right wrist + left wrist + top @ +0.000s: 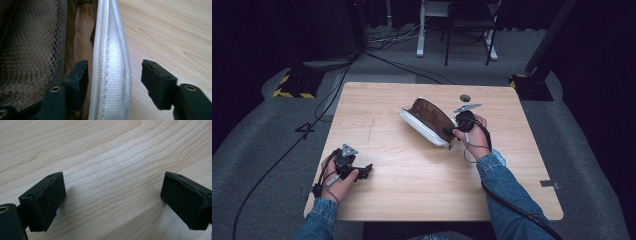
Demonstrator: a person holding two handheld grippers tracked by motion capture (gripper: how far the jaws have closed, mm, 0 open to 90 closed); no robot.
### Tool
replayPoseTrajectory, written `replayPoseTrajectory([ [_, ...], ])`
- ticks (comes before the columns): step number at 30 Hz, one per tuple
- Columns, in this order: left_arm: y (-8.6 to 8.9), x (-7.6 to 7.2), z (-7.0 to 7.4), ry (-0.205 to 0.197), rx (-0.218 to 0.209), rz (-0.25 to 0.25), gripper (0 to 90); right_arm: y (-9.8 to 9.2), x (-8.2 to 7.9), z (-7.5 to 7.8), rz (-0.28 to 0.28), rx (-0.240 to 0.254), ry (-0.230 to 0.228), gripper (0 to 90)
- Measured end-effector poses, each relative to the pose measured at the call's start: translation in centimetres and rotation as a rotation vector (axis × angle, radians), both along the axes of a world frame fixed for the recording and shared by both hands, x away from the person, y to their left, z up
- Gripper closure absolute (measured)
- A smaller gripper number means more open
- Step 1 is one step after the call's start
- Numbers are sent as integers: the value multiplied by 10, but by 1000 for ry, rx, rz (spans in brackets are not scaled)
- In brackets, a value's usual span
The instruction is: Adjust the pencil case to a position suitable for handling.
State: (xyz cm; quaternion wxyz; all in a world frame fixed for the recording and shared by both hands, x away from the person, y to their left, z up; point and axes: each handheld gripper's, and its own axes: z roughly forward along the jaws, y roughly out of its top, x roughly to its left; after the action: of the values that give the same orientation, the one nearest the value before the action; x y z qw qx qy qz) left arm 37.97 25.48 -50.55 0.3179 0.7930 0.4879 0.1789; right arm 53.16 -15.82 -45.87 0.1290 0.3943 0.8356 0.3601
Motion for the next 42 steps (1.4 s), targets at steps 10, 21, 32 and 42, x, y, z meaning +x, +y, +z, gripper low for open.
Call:
replayPoseTrajectory([
  [10,0,0,0,0,0,-1,62,7,2,-4,4,-38,29,780],
  [21,0,0,0,0,0,-1,62,8,1,-3,-4,-13,40,859],
  [32,-1,1,0,0,-4,-1,57,8,-2,1,-1,0,35,864],
  [42,-1,1,0,-1,-2,-4,56,10,-11,15,37,20,34,867],
])
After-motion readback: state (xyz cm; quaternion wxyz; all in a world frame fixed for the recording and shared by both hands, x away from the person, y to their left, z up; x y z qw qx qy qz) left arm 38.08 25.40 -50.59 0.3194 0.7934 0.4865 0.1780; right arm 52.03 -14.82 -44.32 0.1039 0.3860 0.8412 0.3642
